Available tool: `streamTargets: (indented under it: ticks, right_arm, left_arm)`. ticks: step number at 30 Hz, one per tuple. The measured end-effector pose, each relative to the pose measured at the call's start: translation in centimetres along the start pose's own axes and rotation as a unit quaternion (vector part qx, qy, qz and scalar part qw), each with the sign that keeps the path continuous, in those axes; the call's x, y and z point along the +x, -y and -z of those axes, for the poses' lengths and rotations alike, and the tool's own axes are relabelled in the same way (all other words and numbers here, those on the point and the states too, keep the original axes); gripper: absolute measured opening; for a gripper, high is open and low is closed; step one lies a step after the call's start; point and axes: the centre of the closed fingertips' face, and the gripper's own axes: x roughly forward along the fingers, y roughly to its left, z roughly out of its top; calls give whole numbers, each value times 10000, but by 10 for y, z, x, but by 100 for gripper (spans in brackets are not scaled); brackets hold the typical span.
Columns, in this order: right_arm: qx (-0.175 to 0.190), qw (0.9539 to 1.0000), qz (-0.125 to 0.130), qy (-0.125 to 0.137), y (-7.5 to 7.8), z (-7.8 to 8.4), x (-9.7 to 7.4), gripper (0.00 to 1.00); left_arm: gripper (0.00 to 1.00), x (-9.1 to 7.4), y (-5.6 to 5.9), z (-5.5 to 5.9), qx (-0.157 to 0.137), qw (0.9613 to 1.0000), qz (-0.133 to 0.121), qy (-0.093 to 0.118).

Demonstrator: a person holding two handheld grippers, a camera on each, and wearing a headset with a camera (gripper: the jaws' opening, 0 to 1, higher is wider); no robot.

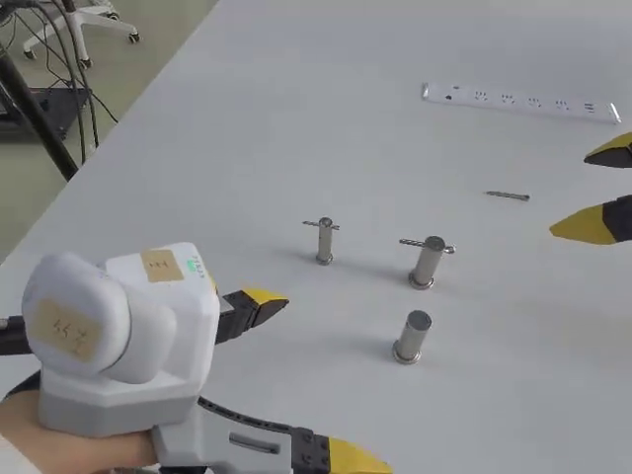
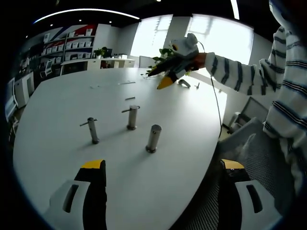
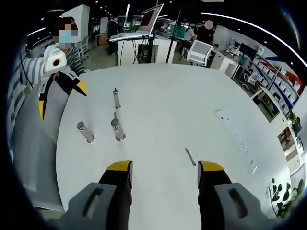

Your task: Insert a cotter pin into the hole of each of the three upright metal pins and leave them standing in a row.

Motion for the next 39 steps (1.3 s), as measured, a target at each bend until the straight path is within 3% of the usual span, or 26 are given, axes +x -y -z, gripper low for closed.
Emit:
streamTargets:
  ticks: [2, 11, 17, 19, 22, 28, 34, 39]
  right_arm:
    - [-140, 9997, -40, -219, 5, 4, 5, 50]
    - [-310, 9967, -376, -655, 22, 12, 34, 48]
    - [-612, 9905, -587, -1086, 28, 18, 48, 46]
    - [-611, 9893, -660, -1148, 39, 21, 60, 45]
    - [-764, 9843, -852, -1344, 37, 24, 68, 45]
    - [-939, 9778, -919, -1631, 43, 27, 79, 39]
    - [-1244, 9641, -1083, -2083, 42, 35, 85, 29]
    - [-1173, 9645, -1077, -2109, 46, 31, 91, 22]
  left_arm:
    - [96, 0, 0, 0, -6, 10000, -7, 2]
    - [96, -5, -7, 0, -20, 9999, -161, -20]
    - [96, -7, -8, 2, -45, 9998, -201, -37]
    - [96, -6, -8, 3, -78, 9998, -198, -28]
    - [94, -6, -8, 5, -74, 9997, -213, -77]
    - [94, -6, -7, 2, -69, 9996, -270, -5]
    - [94, -8, -9, 4, -166, 9993, -316, 62]
    - [94, -11, -13, 7, -202, 9991, -366, 54]
